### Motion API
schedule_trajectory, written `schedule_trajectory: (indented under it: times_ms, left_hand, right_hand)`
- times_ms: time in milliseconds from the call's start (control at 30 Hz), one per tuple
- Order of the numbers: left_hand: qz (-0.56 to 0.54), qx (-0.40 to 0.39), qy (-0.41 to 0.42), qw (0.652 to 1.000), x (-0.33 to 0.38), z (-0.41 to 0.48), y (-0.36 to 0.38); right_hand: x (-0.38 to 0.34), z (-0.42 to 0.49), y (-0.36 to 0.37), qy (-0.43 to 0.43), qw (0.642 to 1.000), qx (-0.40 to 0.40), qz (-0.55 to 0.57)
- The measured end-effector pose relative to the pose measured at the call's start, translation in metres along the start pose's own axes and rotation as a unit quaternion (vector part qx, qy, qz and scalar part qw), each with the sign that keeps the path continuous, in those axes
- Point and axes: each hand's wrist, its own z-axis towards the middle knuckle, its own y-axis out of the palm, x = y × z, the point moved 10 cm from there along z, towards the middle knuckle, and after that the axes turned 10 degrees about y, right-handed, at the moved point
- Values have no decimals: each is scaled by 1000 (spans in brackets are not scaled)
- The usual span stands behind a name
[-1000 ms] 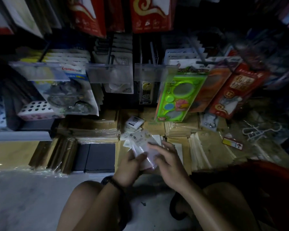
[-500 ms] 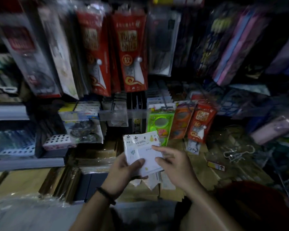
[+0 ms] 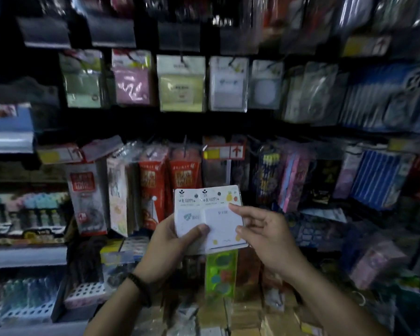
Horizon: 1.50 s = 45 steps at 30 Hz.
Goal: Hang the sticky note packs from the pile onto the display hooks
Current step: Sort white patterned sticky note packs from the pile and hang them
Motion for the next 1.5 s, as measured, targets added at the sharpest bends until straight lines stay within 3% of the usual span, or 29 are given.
schedule_trajectory:
  times_ms: [333,533,767,900,1300,1500]
  left_hand:
    - [37,21,91,995,114,85,-16]
    - [37,97,137,985,155,122,-39]
    - [46,106,179,977,178,141,-40]
    - [66,94,188,975,180,151,-35]
    - [83,86,231,965,198,153,-21]
    - [106,65,223,967,196,159,-16]
  right_hand:
    - [-126,66,-41,-110,992,55,-8]
    - [-163,117,-63,-150,982,115,-17]
    - [-202,142,-55,-224,966,131,14]
    - [-214,157,-61,-230,960,160,27]
    - [-202,186,-67,-187,970,142,55]
    - [-204,214,-66,-173,963,192,-78]
